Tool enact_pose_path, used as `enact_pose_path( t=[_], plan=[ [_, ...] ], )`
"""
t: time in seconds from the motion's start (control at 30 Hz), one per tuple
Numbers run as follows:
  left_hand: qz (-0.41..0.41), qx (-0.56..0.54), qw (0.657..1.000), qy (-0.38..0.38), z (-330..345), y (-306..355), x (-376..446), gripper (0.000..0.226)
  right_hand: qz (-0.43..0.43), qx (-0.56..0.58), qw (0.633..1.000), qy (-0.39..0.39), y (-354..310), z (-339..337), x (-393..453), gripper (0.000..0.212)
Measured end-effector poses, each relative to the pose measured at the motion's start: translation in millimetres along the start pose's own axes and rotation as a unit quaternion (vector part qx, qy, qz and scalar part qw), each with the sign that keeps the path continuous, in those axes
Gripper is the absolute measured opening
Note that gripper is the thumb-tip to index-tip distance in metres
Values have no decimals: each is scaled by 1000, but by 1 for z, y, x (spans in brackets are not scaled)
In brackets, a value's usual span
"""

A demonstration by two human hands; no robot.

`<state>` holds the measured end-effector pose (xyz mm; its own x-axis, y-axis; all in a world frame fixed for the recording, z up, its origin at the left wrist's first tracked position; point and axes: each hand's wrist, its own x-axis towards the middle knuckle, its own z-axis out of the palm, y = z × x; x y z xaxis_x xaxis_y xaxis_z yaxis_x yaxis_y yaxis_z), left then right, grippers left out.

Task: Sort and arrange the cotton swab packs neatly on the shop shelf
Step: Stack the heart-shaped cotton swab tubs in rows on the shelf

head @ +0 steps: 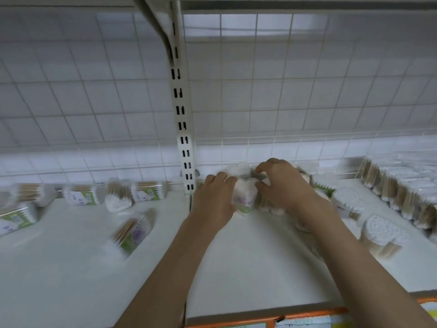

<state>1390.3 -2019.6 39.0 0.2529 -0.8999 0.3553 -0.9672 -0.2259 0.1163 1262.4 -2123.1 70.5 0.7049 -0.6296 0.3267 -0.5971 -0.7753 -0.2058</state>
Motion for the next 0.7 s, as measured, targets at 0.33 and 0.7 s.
enact_pose_path(
  t=[0.33,0.7],
  plan=[
    [-239,71,968,-32,-38,-83,-69,51,-116,102,988,-22,-89,49,32,28],
    [-372,38,923,-86,-44,-104,-117,62,-153,91,977,-120,-148,112,79,60]
  ],
)
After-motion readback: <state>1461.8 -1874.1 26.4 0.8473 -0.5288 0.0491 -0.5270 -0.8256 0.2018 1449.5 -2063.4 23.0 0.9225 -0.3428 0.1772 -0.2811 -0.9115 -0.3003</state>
